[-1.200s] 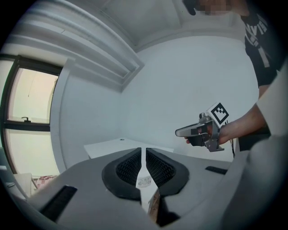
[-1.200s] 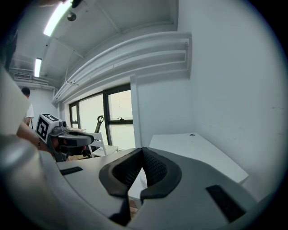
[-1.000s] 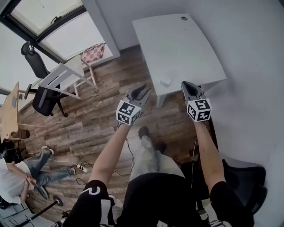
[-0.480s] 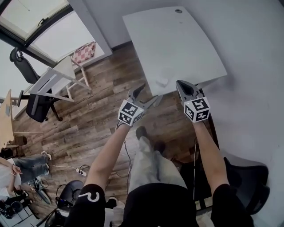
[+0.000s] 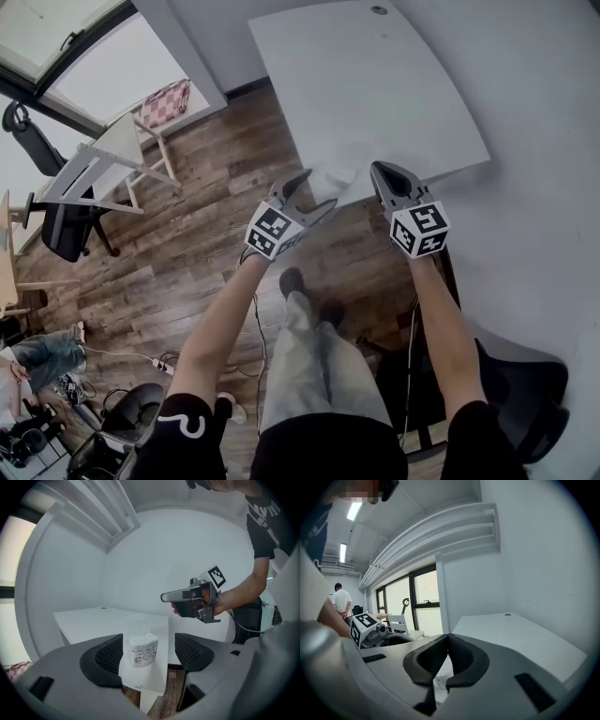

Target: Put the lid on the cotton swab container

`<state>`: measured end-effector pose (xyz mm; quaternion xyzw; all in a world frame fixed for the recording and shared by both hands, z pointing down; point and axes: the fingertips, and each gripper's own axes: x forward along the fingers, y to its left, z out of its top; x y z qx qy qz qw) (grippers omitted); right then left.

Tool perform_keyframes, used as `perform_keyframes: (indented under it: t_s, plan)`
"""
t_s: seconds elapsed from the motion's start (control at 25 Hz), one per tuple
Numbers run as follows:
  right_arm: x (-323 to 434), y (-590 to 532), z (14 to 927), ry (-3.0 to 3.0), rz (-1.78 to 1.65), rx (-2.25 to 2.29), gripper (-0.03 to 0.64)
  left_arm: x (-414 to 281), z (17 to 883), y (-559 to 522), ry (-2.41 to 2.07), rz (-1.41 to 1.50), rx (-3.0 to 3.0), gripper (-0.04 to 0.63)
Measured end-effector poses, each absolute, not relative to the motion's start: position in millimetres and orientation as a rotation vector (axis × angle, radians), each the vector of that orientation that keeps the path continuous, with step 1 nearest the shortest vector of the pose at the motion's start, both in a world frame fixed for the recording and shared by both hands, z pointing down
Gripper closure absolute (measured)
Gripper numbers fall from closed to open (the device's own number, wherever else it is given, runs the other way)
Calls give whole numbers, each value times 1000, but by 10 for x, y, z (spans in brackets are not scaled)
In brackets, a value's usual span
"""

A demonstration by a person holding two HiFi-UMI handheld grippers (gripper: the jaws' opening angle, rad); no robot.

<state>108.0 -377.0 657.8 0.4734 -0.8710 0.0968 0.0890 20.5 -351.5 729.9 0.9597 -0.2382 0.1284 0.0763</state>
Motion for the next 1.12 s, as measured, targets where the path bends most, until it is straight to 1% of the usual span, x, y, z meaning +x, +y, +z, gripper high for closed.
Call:
perform_keyframes:
  t_s: [0.32,0.64,0.84,0.88,1.0,1.12]
  plan:
    - [1207,-4021,6809,-2603,282,1435,603,343,7731,-3664,-641,434,2899,255]
    - [1216,-4169,6990,-2606,271,1435,603,467,7893,-3783,-624,434,2919,255]
    - [1201,-4249,7021,-2612,270,1448,603,474,8007,-3837,-613,489,2912,256]
    - [1208,-4270,7024,-2613,270,1450,603,483,8021,-3845,-611,501,2914,258]
    - [1208,-4319,7046,-2617,267,1440,603,515,8000,-3881,-607,487,2940,292]
    - [1210,-4340,7067,-2623,263,1424,603,545,7988,-3899,-593,478,2961,296]
